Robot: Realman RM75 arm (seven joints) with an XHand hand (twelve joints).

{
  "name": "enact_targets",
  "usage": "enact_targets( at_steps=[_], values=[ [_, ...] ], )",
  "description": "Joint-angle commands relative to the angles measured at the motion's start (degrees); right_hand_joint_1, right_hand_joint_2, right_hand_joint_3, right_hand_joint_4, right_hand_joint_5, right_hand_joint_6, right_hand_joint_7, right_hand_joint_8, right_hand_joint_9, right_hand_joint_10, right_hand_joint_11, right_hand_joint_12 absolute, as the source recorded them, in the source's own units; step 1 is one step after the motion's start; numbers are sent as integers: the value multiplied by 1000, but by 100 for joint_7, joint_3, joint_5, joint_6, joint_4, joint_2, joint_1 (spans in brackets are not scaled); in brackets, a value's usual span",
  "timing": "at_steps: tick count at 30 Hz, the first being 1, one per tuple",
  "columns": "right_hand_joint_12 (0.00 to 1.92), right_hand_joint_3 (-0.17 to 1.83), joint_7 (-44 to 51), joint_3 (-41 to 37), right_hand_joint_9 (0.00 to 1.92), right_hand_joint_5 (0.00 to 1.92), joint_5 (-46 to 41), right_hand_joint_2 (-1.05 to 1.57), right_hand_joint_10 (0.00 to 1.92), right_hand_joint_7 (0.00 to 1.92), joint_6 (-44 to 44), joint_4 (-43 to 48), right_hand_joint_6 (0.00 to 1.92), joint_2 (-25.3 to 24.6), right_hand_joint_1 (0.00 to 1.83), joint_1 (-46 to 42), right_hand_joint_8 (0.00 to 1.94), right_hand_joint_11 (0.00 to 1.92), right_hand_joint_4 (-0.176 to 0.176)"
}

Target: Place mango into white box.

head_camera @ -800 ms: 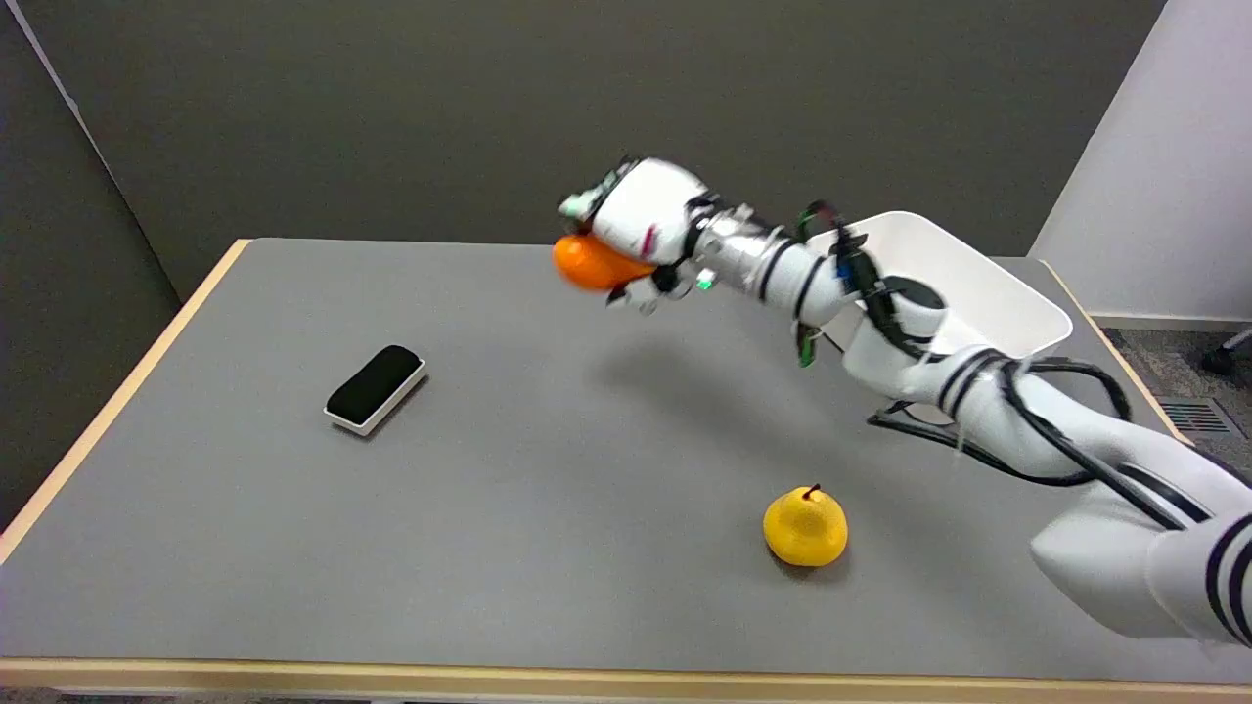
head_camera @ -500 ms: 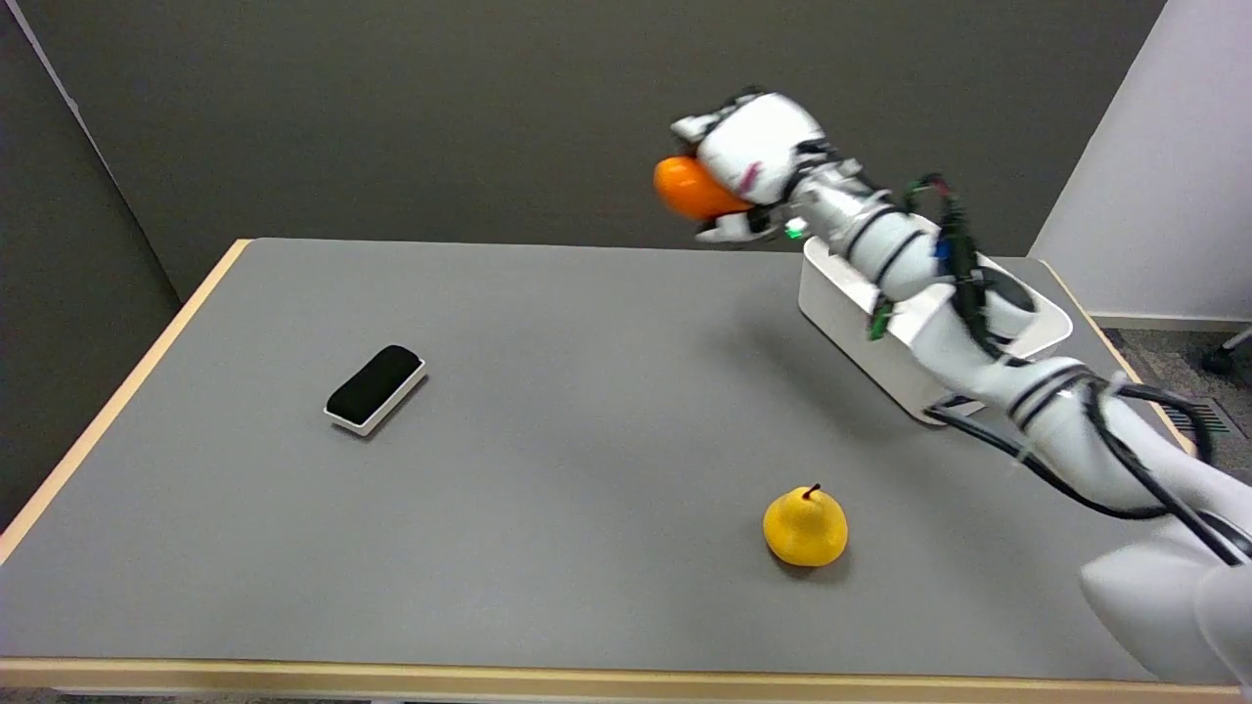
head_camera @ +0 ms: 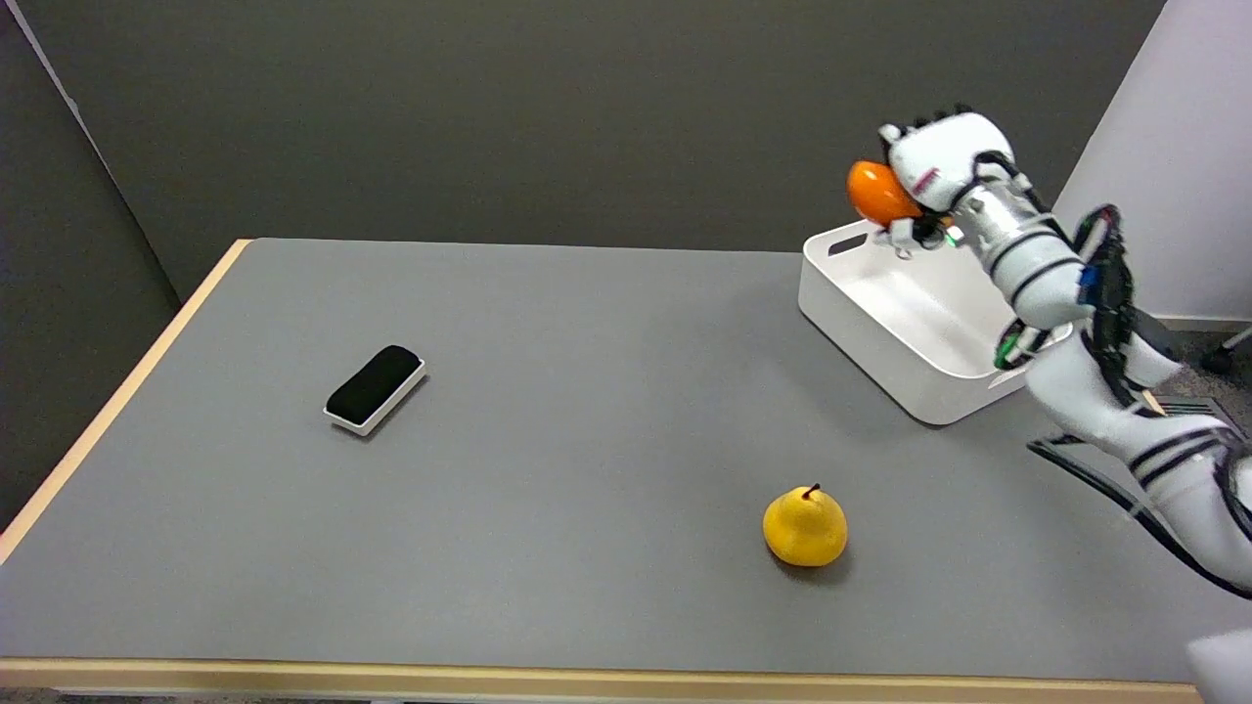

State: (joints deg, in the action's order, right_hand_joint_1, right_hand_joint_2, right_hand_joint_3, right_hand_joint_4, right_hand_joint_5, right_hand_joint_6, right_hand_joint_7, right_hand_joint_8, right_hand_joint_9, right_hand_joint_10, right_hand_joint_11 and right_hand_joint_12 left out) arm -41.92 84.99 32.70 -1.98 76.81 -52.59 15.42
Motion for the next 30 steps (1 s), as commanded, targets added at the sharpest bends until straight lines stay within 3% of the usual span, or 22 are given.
enact_targets(
  at_steps=[1, 7, 9, 10, 11, 12, 13, 16, 18, 21, 24, 27, 30],
  values=[
    [1526, 193, 107, -88, 809, 569, -554, 1167, 1194, 873, 1070, 474, 1547, 204, 1180, -1208, 1299, 746, -115],
    [1527, 194, 104, 316, 809, 569, -1187, 1166, 1195, 872, 1065, 165, 1547, 176, 1179, -1044, 1298, 746, -114],
    [1605, 226, 104, 277, 772, 518, -1444, 1174, 1258, 841, 1018, 184, 1588, 138, 1173, -1096, 1354, 727, -135],
    [1590, 401, 99, 247, 688, 422, -1504, 1077, 1197, 744, 991, 194, 1310, 113, 1104, -1107, 1171, 657, -87],
    [1517, 744, 40, 198, 535, 251, -1579, 873, 1038, 559, 977, 207, 715, 86, 966, -1110, 763, 522, 24],
    [1329, 931, -49, 153, 318, 109, -1625, 699, 824, 318, 977, 213, 272, 65, 758, -1110, 389, 344, 73],
    [1052, 932, -239, 77, 68, 19, -1644, 582, 584, 57, 971, 189, 49, 42, 509, -1110, 104, 151, 51],
    [1093, 774, -848, -137, -1, -1, -1665, 540, 322, -1, 840, 16, -1, -37, 430, -1098, -1, 17, 36],
    [1000, 715, -1292, -292, -1, -1, -1665, 540, 119, -1, 510, -208, -1, -72, 410, -1086, -1, 0, 30],
    [761, 820, -1993, -578, -1, -1, -1716, 505, 15, -1, -108, -477, -1, -162, 405, -1086, -1, -1, 29],
    [505, 645, -2421, -978, -1, -1, -2130, 611, -1, -1, -685, -554, -1, -287, 454, -1086, -1, -1, 25],
    [286, 643, -2416, -1377, -1, -1, -3102, 638, -1, -1, -1406, -618, -1, -371, 481, -1073, -1, -1, 18],
    [141, 650, -2381, -1485, -1, -1, -4657, 670, -1, -1, -2559, -964, -1, -375, 459, -958, -1, -1, 18]
  ],
)
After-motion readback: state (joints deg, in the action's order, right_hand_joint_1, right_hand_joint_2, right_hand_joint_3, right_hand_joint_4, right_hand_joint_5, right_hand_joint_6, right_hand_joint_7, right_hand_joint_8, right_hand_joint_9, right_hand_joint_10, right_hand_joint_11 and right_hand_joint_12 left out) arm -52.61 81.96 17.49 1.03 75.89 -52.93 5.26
